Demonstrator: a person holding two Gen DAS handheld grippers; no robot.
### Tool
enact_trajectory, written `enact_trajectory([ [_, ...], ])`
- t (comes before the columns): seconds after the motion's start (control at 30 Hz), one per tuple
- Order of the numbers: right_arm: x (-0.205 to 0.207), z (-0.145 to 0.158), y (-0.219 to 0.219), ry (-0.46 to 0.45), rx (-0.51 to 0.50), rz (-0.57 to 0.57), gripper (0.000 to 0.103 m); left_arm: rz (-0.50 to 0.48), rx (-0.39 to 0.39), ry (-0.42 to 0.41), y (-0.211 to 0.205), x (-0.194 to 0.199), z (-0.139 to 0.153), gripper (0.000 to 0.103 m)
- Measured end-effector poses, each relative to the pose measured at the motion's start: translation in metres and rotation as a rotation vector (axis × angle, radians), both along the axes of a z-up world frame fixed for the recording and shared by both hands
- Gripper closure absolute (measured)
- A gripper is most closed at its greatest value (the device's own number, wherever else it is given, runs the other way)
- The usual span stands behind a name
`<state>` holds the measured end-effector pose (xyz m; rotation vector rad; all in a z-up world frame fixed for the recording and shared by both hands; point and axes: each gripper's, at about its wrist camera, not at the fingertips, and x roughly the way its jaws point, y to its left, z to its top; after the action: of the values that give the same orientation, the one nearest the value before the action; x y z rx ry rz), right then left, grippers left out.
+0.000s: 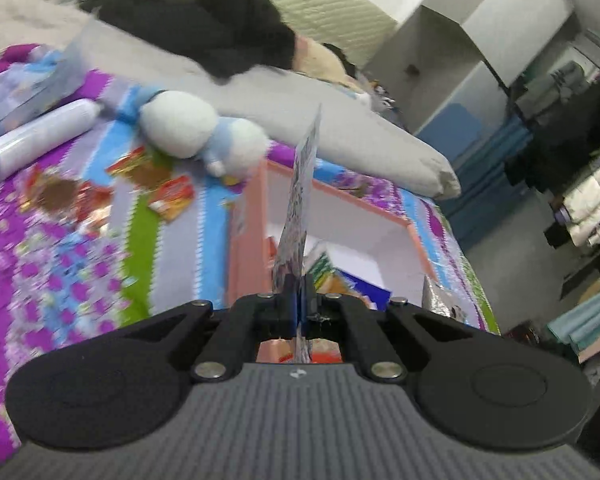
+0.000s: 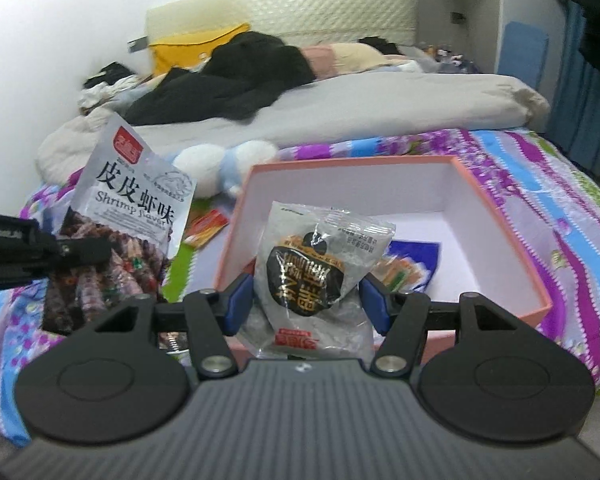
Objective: Organize snacks
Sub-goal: 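Carry the Shrimp flavor bag and clear snack bag over the pink box with both grippers, then lower both bags into the pink box and open both grippers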
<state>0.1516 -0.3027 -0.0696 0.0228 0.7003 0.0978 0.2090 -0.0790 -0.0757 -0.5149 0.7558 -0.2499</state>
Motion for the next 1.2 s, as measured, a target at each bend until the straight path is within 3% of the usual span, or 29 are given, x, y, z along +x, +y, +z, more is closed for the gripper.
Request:
enact_trajectory([
  [0.23,0.031,-0.016,-0.029,0.04,-0.014,-0.039,0.041,-0.073,-0.002,0.015,-0.04,0.047,-0.005,0.101],
  [0.63,0.087,-0.057,-0.075,0.118,-0.005,-0.097,0.042,-0.151,0.004,0.101,-0.088,0.12,-0.051,0.101],
  [0.97,0.107,-0.074,-0.086,0.139,0.001,-0.111,0.043,-0.191,0.038,0.164,-0.107,0.143,-0.078,0.099],
  [1.0,0.107,-0.074,-0.086,0.14,0.003,-0.111,0.043,-0.188,0.048,0.171,-0.107,0.142,-0.079,0.086],
  [1.03,0.107,-0.074,-0.086,0.141,0.005,-0.11,0.043,-0.186,0.056,0.177,-0.107,0.141,-0.078,0.061],
  [1.1,0.104,-0.073,-0.084,0.138,0.009,-0.111,0.043,-0.179,0.069,0.153,-0.106,0.136,-0.073,0.04],
  [1.2,0.097,-0.067,-0.082,0.129,0.014,-0.112,0.043,-0.188,0.084,0.109,-0.105,0.126,-0.06,0.04],
])
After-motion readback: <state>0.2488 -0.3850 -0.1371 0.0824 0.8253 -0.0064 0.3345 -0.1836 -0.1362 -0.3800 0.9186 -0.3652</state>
